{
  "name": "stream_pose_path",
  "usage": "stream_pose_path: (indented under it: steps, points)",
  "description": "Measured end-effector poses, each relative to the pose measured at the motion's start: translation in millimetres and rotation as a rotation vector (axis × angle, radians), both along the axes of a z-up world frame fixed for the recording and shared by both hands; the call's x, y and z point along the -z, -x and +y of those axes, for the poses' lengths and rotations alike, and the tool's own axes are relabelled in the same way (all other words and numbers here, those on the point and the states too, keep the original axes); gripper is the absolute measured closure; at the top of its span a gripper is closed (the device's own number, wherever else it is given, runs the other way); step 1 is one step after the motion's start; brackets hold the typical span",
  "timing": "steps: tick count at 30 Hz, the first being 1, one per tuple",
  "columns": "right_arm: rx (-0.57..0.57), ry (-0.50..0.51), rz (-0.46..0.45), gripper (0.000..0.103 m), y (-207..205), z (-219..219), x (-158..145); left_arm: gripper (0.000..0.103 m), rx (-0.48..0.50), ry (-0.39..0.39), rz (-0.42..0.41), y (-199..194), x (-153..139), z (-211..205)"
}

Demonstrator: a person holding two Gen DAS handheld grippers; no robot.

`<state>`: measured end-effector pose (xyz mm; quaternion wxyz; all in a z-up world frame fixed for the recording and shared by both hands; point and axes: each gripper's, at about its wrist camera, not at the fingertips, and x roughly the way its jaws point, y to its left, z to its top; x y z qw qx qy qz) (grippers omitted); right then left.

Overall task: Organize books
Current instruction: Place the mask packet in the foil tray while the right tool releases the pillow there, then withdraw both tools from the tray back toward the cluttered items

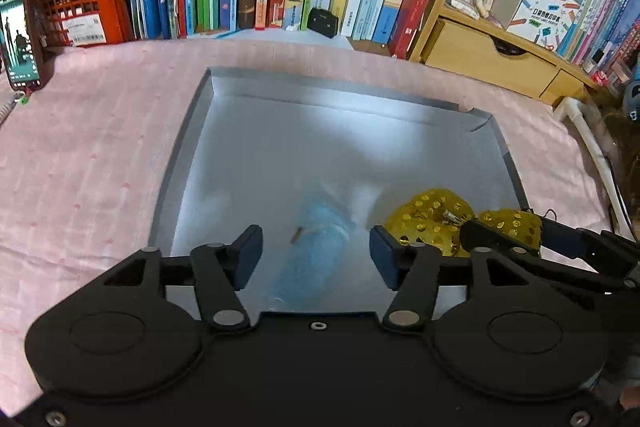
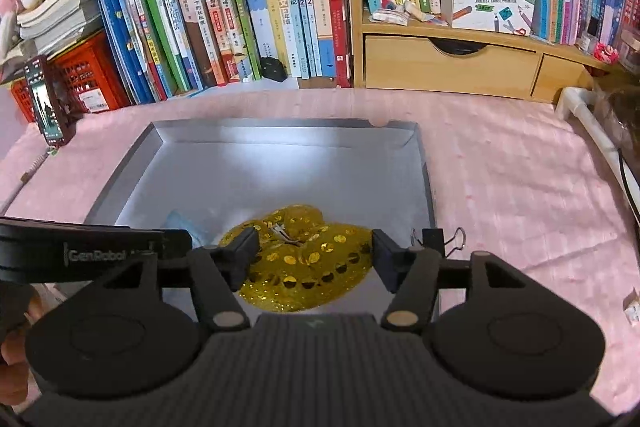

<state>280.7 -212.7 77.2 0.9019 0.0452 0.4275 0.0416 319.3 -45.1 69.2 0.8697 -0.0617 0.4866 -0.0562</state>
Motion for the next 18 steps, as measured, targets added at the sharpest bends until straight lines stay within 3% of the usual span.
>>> stream_pose_path:
  steps: [7, 18]
  points:
    - [-0.001, -0.027, -0.045, 0.014, 9, -10, -10, 0.033, 0.006, 0.020, -0.048, 14, -16, 8]
    - [-0.027, -0.066, -0.159, 0.006, 48, -18, -35, 0.026, 0.091, 0.025, -0.165, 63, -43, 12]
